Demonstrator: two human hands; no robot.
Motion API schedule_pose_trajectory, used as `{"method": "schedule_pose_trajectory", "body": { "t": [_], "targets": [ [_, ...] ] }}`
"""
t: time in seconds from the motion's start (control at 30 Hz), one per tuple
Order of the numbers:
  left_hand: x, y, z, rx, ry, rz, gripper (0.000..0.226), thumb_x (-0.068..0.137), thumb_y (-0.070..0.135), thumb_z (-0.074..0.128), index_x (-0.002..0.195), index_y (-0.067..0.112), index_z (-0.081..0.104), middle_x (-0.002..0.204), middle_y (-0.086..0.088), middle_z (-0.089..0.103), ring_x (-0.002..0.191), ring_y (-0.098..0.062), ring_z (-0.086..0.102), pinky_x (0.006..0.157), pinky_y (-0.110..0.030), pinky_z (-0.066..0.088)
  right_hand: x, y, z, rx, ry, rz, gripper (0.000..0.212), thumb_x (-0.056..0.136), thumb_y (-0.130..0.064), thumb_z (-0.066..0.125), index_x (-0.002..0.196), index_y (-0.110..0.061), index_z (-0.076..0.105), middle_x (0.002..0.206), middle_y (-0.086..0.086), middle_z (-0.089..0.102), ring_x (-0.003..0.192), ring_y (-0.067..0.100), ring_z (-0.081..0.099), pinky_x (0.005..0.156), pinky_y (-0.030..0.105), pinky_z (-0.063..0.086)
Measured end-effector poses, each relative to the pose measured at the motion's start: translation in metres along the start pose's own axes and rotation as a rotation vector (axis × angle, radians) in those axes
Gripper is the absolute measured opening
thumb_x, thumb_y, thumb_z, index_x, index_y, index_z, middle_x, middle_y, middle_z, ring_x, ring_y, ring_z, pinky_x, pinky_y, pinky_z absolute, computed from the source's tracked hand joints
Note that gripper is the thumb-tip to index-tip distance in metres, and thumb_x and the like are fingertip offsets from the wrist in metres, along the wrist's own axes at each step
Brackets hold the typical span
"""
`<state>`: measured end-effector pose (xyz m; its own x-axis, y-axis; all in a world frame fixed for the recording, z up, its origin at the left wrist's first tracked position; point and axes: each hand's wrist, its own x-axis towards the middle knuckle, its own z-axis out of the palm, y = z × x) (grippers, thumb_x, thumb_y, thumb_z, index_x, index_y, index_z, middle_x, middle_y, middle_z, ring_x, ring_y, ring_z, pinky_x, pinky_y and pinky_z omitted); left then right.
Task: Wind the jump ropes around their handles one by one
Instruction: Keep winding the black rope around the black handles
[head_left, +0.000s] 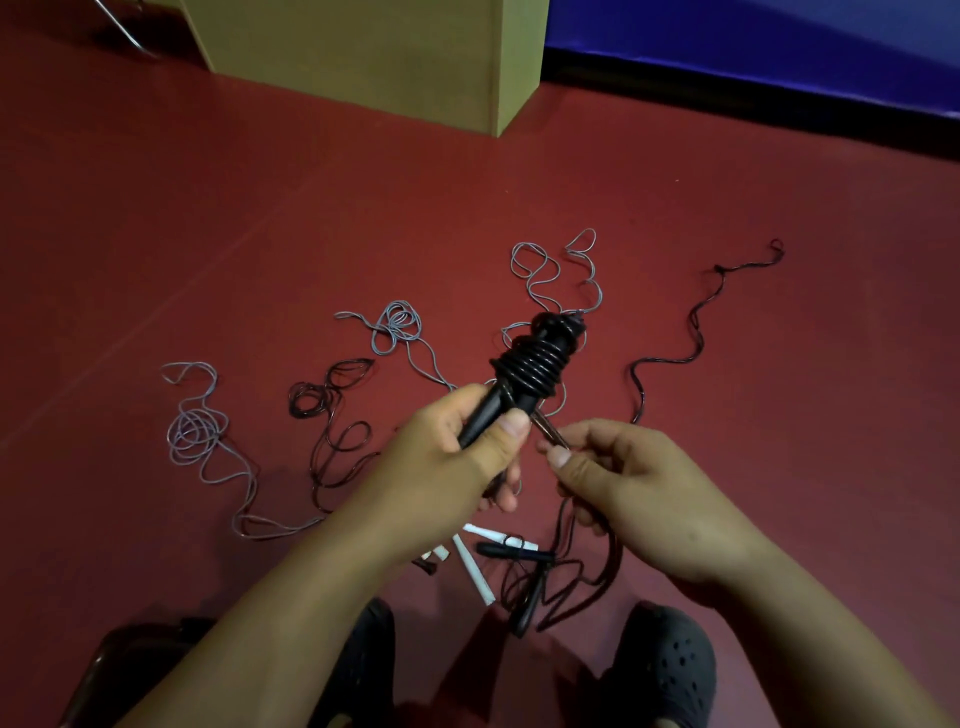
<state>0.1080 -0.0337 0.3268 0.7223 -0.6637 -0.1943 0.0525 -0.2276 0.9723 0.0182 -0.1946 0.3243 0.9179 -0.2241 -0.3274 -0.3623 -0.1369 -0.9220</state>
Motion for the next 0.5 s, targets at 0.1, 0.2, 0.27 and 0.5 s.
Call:
{"method": "schedule_pose_trajectory", "body": {
  "t": [0.1, 0.2, 0.27, 0.5],
  "targets": [
    [0.002, -0.006, -0.002, 0.107, 0.097, -0.005, 0.018, 0.099, 0.025, 0.056, 0.081, 0.026, 0.060, 0.062, 0.003, 0.060, 0.054, -0.014, 0.059, 0.055, -0.025, 0.046, 0.001, -0.001, 0.000, -0.002, 0.028, 0.087, 0.020, 0.093, -0.029, 0.063, 0.087, -0.011, 0.067, 0.056, 0.001, 0.053, 0.053, 0.015, 0.048, 0.056, 0.034, 0.041],
    [0.003, -0.013, -0.005, 0.250, 0.189, 0.023, 0.010, 0.096, 0.030, 0.059, 0.086, 0.034, 0.060, 0.068, -0.008, 0.062, 0.061, -0.028, 0.060, 0.061, -0.042, 0.050, 0.001, -0.003, -0.001, -0.062, 0.027, 0.091, 0.026, 0.091, -0.034, 0.065, 0.081, -0.010, 0.064, 0.057, -0.001, 0.048, 0.054, 0.016, 0.045, 0.058, 0.036, 0.041],
    [0.004, -0.014, -0.007, 0.276, 0.237, 0.020, 0.010, 0.095, 0.033, 0.059, 0.086, 0.036, 0.060, 0.075, -0.014, 0.063, 0.064, -0.031, 0.061, 0.065, -0.049, 0.051, -0.001, -0.005, 0.000, -0.153, 0.005, 0.040, 0.031, 0.091, -0.038, 0.064, 0.079, -0.010, 0.061, 0.058, -0.005, 0.043, 0.054, 0.013, 0.042, 0.057, 0.034, 0.039],
    [0.003, -0.014, -0.008, 0.366, 0.270, -0.036, 0.013, 0.082, 0.051, 0.054, 0.087, 0.040, 0.060, 0.069, -0.008, 0.064, 0.065, -0.031, 0.064, 0.065, -0.049, 0.054, -0.007, -0.014, 0.004, -0.297, -0.056, -0.130, 0.031, 0.095, -0.030, 0.060, 0.073, -0.008, 0.056, 0.054, -0.010, 0.035, 0.049, 0.004, 0.031, 0.048, 0.018, 0.028]
  ]
}}
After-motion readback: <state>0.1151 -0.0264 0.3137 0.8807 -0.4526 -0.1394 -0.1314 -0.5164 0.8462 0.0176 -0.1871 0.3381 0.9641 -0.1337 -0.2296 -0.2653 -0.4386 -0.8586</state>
